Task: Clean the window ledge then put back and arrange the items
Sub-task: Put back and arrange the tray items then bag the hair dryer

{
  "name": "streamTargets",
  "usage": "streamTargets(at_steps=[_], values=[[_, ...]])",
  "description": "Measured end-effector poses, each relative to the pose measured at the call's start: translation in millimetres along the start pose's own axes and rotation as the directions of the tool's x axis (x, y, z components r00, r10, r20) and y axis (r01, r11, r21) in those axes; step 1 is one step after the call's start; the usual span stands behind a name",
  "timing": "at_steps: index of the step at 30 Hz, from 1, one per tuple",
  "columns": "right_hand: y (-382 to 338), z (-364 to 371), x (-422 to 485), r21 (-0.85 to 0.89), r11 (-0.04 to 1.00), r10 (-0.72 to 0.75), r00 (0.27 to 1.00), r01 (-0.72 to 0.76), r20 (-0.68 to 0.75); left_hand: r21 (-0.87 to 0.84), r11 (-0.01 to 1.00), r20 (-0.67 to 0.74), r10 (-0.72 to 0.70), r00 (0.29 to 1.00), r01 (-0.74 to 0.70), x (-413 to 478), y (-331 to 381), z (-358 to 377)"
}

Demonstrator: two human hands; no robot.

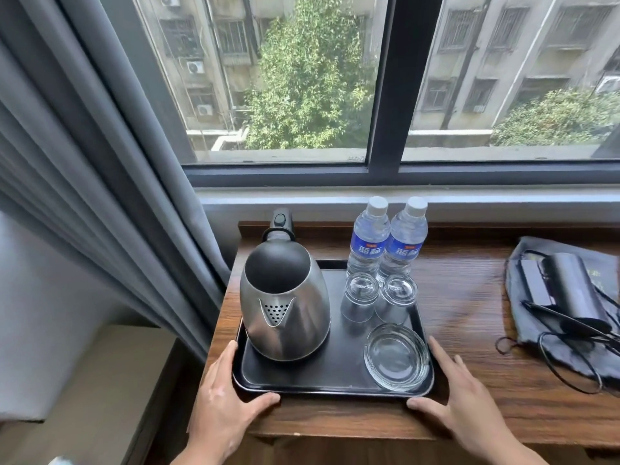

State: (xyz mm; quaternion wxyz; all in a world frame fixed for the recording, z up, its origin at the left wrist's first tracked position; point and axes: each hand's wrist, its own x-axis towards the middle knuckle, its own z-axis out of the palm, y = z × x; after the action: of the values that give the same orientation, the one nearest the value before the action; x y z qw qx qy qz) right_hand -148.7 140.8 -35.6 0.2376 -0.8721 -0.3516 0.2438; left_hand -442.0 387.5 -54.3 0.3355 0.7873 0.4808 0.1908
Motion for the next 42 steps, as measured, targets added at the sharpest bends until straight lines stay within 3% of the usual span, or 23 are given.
streamTargets(at_steps=[42], values=[[-46,25,79,0.01,1.0,-0.013,0.999,0.013,-0.039,-0.088,0.996,0.008,-0.011,1.0,0.011,93,-6,-29]])
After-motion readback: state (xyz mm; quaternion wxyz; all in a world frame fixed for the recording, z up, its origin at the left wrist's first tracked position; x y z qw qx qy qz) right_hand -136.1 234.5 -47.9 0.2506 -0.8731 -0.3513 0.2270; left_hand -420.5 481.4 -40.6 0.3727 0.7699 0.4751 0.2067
